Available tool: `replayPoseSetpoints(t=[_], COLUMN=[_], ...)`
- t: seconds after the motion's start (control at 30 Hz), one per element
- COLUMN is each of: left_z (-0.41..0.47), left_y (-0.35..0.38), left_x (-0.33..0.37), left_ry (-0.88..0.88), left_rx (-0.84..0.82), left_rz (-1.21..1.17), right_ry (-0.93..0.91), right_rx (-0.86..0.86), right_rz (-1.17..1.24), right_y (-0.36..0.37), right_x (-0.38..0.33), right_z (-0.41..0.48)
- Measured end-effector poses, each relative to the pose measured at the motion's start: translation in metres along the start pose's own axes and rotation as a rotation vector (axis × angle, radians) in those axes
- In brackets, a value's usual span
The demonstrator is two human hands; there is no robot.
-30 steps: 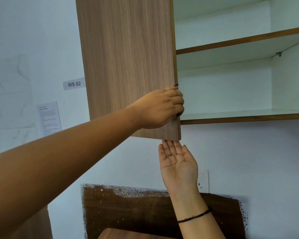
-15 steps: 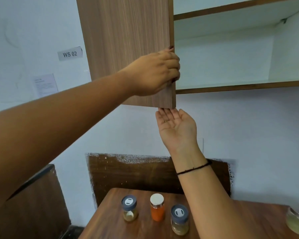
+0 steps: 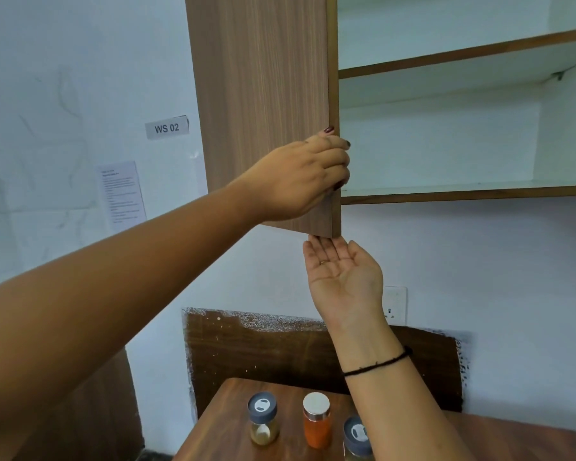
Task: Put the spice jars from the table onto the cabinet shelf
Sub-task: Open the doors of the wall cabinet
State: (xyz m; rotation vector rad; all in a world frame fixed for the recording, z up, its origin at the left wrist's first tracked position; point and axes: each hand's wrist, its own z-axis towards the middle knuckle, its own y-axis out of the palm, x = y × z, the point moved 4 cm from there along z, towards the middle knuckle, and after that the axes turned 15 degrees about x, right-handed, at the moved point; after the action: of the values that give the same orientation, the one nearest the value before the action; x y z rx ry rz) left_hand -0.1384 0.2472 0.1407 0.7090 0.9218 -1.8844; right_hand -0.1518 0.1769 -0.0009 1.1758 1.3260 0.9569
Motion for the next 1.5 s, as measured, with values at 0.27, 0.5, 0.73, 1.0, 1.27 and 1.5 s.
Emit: replayPoseSetpoints(t=[0.27, 0.5, 0.73, 1.0, 1.27, 1.5], left_z=[-0.026, -0.042, -0.061, -0.087, -0.12, -0.146], left_y=[-0.019, -0.041, -0.065, -0.087, -0.11, -0.13], left_x=[-0.002, -0.006, -0.006, -0.009, -0.017, -0.029], left_ry=[-0.042, -0.054, -0.073, -0.104, -0.118, -0.075], left_rx=[0.016, 0.014, 0.022, 0.042, -0.024, -0.076], left_rz=[-0.009, -0.016, 0.017, 0.111, 0.106, 0.18], right_ry=[0.026, 0.046, 0.08, 0.135, 0.201, 0.289], right_rx=[-0.011, -0.014, -0.008, -0.017, -0.009, -0.039], right_rz=[-0.013, -0.002, -0.005, -0.031, -0.012, 0.019], right_y=[0.002, 0.006, 0.008, 0.012, 0.018, 0.023], right_x=[0.021, 0.04, 0.057, 0.081, 0.108, 0.13], right_z=[-0.021, -0.038, -0.053, -0.064, -0.076, -0.082])
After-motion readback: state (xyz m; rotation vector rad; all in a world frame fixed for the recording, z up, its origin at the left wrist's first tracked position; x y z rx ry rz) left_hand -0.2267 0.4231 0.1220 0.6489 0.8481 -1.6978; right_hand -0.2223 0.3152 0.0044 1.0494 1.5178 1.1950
